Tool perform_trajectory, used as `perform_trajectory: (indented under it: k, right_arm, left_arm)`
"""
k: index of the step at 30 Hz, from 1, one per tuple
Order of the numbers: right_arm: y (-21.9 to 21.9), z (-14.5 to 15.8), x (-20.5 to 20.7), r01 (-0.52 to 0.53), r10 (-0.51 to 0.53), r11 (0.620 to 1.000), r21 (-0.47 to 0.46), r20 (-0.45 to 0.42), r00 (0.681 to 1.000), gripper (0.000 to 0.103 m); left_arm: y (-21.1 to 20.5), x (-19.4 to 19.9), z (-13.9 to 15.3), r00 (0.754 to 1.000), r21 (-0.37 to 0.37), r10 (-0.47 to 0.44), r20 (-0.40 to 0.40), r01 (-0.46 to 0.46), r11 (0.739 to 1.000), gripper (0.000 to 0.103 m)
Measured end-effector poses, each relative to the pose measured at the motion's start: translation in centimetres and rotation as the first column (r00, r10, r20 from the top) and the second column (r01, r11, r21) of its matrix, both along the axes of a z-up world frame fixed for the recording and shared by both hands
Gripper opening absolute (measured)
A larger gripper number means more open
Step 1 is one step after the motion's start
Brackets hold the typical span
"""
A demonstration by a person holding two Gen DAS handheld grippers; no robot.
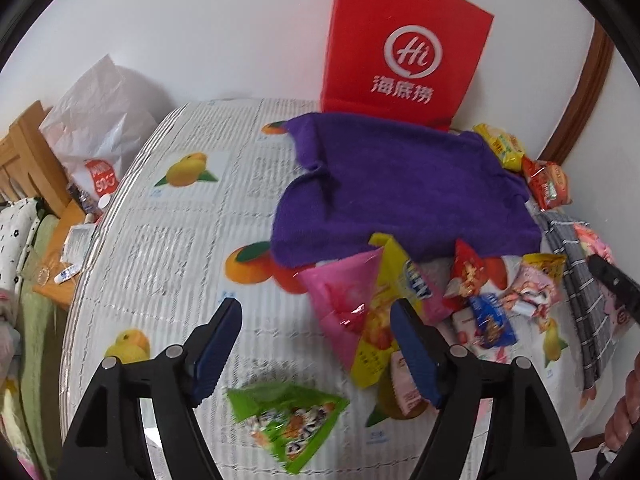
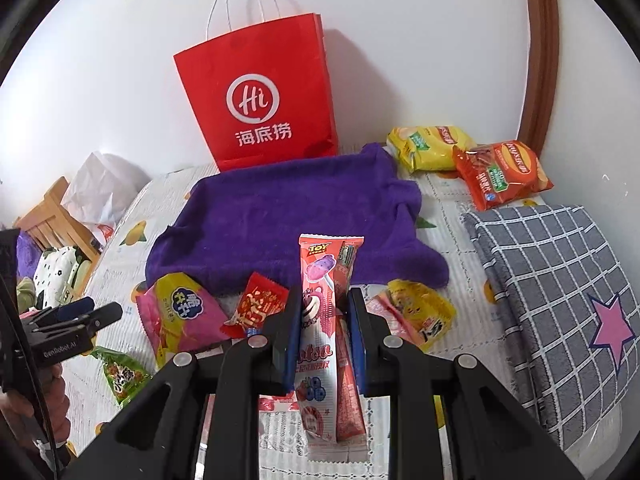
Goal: Organize snacks
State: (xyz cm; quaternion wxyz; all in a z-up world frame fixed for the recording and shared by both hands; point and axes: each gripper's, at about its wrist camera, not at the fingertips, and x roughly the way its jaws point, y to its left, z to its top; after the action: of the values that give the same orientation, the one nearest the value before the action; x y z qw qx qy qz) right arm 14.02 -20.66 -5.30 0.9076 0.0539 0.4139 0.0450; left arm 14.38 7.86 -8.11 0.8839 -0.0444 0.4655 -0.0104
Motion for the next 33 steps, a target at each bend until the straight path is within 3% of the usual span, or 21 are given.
perform_trajectory:
  k: [11,26,33]
  right_arm:
    - [1.9,-1.6,-1.7,-0.042,0.043,0.999,0.012,-0.007,0.999,0.022]
    - [2.6,-4.3,-2.8,-0.045,0.044,0.999,-0.019,-0.056,0.997,0.022]
    - [2.8,-4.1,-2.9,-0.048,0.047,0.998,-0.029,-0.053,0.997,0.022]
  left_arm:
    - [2.1,-3.0,-3.0,0.997,0.016,0.058,-0.055,-0.057,0.998,0.077]
    - [1.4,-4.2,-6.8,0.996,-0.017,0.022,-0.084,-0.024,1.0,0.077]
    - [1.4,-4.5,-7.1,0.998,-0.033,0.01,-0.059,-0.012,0.999,0.066]
